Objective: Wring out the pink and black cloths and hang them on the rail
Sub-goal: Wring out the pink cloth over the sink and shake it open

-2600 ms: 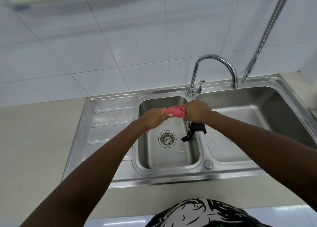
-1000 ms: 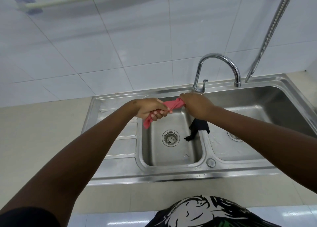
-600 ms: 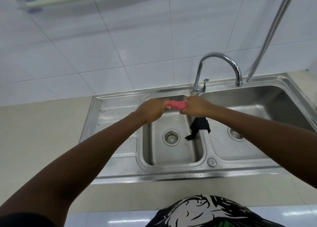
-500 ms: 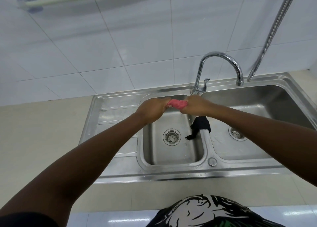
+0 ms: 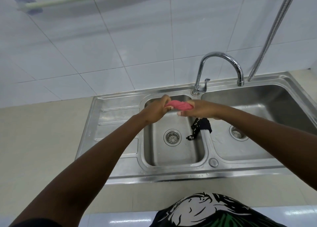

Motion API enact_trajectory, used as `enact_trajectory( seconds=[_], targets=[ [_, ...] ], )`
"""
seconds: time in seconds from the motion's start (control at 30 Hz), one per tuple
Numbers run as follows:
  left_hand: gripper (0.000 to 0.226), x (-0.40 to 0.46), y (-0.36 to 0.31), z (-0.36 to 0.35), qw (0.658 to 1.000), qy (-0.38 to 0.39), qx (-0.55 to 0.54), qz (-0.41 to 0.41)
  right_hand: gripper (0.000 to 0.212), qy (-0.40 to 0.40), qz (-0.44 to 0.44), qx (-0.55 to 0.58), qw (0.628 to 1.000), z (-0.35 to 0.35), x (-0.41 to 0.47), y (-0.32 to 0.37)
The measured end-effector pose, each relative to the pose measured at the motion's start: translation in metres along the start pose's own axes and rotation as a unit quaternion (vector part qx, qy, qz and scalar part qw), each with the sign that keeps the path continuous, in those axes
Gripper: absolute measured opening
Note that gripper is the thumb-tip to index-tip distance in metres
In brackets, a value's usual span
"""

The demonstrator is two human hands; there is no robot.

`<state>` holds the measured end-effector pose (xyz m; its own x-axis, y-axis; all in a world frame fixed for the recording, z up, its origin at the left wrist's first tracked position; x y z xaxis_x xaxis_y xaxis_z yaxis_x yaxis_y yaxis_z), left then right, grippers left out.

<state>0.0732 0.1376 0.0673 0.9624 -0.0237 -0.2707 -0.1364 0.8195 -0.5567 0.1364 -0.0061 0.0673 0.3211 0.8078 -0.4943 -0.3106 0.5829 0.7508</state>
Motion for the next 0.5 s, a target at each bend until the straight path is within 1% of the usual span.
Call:
enact_trajectory(
  seconds=[0.03, 0.07, 0.13, 0.17, 0.23, 0.37, 0.4, 0.47, 0.5],
  targets=[
    [0.019, -0.002, 0.004, -0.001, 0.996, 0.019, -0.080, 0.025, 0.057, 0.015, -0.003, -0.001, 1.000, 0.000, -0.003, 0.000],
    [0.020, -0.005, 0.007, -0.002, 0.988, 0.029, -0.145, 0.040, 0.059, 0.021, 0.001, -0.003, 1.000, 0.002, -0.004, 0.000],
    [0.020, -0.010, 0.011, -0.001, 0.972, 0.031, -0.227, 0.043, 0.047, -0.005, 0.008, -0.020, 1.000, 0.006, -0.006, -0.001],
    [0.020, -0.011, 0.012, 0.002, 0.969, 0.019, -0.246, 0.035, 0.039, -0.029, 0.010, -0.031, 0.999, 0.010, -0.007, -0.003],
    [0.020, -0.015, 0.010, 0.009, 0.964, -0.011, -0.265, 0.020, 0.029, -0.070, 0.021, -0.046, 0.996, 0.013, -0.010, -0.005],
    [0.015, -0.022, 0.011, 0.010, 0.951, -0.055, -0.299, 0.058, 0.041, -0.146, 0.054, -0.054, 0.986, 0.023, -0.015, -0.004],
    [0.013, -0.024, 0.010, 0.010, 0.952, -0.062, -0.294, 0.063, 0.040, -0.160, 0.059, -0.053, 0.984, 0.024, -0.017, -0.004],
    [0.018, -0.028, 0.005, 0.010, 0.958, -0.057, -0.274, 0.058, 0.039, -0.184, 0.062, -0.069, 0.979, 0.027, -0.019, -0.003],
    [0.023, -0.030, 0.000, 0.010, 0.963, -0.041, -0.262, 0.051, 0.041, -0.195, 0.061, -0.074, 0.976, 0.028, -0.020, -0.003]
  ],
)
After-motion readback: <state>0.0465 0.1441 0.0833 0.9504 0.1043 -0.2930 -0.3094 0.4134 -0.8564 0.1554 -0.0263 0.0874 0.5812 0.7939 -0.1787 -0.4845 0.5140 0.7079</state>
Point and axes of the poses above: each hand's wrist, its own x-axis towards the middle knuckle, its own z-axis out of the back of the hand, y = z × x, the point moved 7 cm from there along x, towards the middle knuckle, and after that the axes turned 9 degrees about y, right-handed, at the moved point
